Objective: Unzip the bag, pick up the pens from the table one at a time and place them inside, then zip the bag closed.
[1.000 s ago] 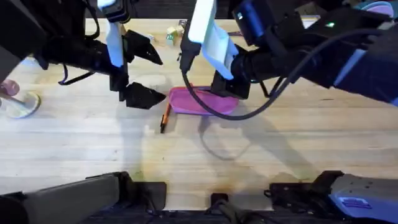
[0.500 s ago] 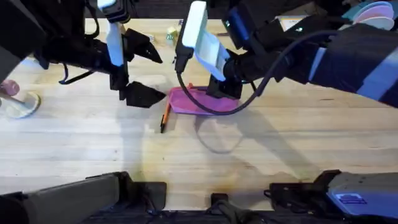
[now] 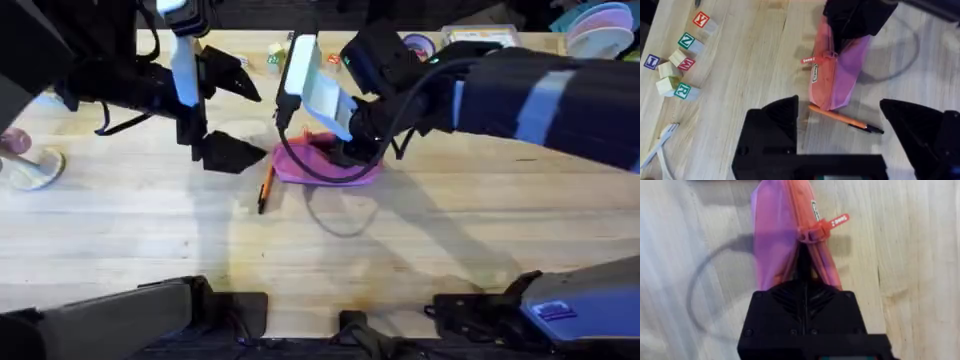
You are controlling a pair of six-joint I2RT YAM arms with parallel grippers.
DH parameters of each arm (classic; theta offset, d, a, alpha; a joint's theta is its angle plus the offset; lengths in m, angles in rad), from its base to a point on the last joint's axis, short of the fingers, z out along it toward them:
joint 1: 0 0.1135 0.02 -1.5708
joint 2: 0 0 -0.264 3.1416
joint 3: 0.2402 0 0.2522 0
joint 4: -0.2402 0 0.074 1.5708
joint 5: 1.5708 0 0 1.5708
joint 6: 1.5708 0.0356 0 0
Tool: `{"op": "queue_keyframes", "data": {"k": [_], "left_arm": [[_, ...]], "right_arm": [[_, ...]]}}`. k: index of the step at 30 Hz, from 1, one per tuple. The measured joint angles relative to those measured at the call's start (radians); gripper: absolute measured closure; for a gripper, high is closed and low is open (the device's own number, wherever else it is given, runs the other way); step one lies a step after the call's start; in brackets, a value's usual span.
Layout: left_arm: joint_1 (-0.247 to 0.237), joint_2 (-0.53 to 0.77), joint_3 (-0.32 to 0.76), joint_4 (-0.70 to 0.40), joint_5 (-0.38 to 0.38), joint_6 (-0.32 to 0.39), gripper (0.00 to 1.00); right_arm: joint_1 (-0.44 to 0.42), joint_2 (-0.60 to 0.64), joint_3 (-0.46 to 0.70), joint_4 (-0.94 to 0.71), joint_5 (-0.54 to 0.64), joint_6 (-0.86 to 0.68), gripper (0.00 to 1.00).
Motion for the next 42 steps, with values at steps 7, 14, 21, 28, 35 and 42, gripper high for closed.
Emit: {"op": "queue_keyframes", "data": {"k": [7,14,21,28,35,42], "left_arm": [[0.000,0.000,0.000,0.000,0.000,0.000,0.007],[0.000,0.000,0.000,0.000,0.000,0.000,0.008],[0.000,0.000,0.000,0.000,0.000,0.000,0.007],[0.000,0.000,0.000,0.000,0.000,0.000,0.007],[0.000,0.000,0.000,-0.053,-0.005,0.000,0.007],[0.000,-0.076,0.003,-0.091,-0.048,-0.025,0.007]], "right_arm": [[-0.003,0.029,0.000,0.014,0.000,-0.001,0.971],[-0.008,0.029,0.003,0.019,0.001,-0.011,0.306],[-0.009,0.029,0.006,0.013,0.001,-0.015,0.004],[-0.009,0.027,0.008,0.010,0.001,0.003,0.003],[-0.061,-0.185,0.027,-0.021,0.000,0.198,0.003],[-0.077,-0.332,0.031,-0.049,-0.001,0.326,0.004]]}}
